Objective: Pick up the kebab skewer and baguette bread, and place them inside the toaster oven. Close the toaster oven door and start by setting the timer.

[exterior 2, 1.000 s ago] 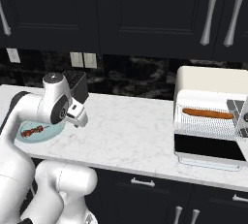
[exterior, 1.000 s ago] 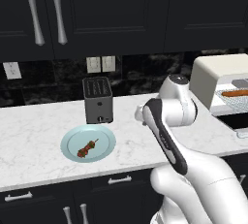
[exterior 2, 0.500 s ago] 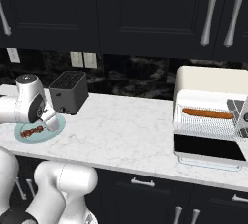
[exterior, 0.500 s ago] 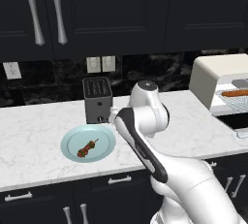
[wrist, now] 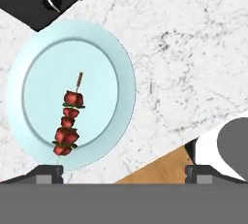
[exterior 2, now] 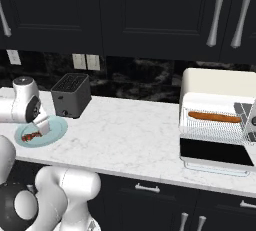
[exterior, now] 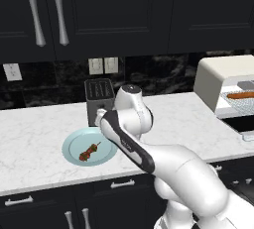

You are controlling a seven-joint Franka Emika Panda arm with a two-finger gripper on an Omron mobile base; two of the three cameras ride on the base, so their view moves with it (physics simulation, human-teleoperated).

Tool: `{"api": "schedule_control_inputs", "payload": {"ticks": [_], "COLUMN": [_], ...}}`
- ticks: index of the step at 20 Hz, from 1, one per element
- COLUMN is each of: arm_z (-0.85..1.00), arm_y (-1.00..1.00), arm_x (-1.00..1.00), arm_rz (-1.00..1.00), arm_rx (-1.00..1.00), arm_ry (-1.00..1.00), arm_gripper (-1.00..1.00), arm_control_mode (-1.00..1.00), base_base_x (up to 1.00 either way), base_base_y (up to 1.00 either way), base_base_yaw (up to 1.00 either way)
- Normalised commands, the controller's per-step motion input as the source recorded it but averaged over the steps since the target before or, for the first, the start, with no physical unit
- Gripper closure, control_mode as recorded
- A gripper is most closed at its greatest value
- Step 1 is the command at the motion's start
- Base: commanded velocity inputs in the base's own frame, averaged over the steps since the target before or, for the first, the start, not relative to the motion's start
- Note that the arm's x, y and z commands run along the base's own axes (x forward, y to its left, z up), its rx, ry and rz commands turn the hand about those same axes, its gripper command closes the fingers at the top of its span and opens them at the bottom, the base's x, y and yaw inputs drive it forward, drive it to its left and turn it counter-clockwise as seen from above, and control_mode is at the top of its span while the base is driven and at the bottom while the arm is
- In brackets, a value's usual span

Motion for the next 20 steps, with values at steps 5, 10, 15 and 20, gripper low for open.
{"api": "schedule_control_inputs", "payload": {"ticks": [5,10,15,20], "arm_z": [-0.22,-0.25,-0.26,-0.13], "arm_y": [0.60,0.33,0.08,0.21], "arm_x": [0.00,0.10,0.36,0.33], "arm_rz": [-0.06,-0.01,0.00,0.00], "arm_rx": [0.00,0.00,0.00,0.00], "arm_ry": [0.06,0.01,0.00,0.02], "arm_gripper": [-1.00,-1.00,-1.00,-1.00], "arm_control_mode": [-1.00,-1.00,-1.00,-1.00], "base_base_x": [0.00,0.00,0.00,0.00], "base_base_y": [0.00,0.00,0.00,0.00], "base_base_yaw": [0.00,0.00,0.00,0.00]}}
